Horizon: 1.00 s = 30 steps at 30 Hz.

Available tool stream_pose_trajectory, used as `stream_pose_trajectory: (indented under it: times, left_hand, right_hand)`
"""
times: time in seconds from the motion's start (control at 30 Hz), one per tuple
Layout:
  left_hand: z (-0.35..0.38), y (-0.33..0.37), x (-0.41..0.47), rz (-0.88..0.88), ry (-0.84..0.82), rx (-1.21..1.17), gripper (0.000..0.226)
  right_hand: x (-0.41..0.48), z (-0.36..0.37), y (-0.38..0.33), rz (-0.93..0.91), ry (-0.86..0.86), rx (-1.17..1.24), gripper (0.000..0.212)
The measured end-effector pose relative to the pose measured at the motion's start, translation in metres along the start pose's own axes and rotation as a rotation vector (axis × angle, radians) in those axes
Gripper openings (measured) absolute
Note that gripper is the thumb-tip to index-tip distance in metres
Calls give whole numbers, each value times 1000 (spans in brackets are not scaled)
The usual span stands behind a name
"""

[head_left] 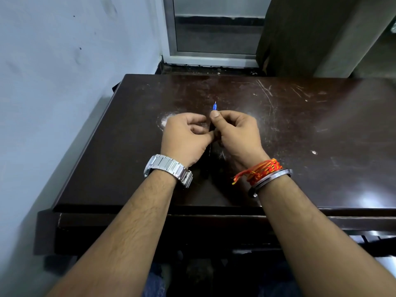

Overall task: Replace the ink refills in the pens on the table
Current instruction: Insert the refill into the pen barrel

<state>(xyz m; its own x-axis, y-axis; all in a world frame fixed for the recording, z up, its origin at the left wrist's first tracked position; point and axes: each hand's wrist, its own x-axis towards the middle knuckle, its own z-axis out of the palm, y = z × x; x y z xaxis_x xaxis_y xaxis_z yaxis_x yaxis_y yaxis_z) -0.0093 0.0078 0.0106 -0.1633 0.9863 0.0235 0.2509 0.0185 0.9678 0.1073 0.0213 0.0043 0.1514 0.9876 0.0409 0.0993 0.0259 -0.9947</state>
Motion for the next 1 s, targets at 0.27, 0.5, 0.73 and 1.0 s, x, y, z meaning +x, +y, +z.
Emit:
stream_pose_trajectory:
  times: [0.27,0.5,0.73,1.0]
  left_hand:
    - [0,2,-2,37,-1,1,52]
    - [1,-1,-1,23,4,-7,50]
    - [2,-5,1,33,4,-6,49]
    - [3,-3,-1,54,1,-1,50]
  right_hand:
    - [0,-3,-4,75,-19,175,24]
    - [4,-4,-8,100,27,285,13]
    - [2,-5,-3,37,3,154,15]
    - [1,-6,-2,52,7,78,27]
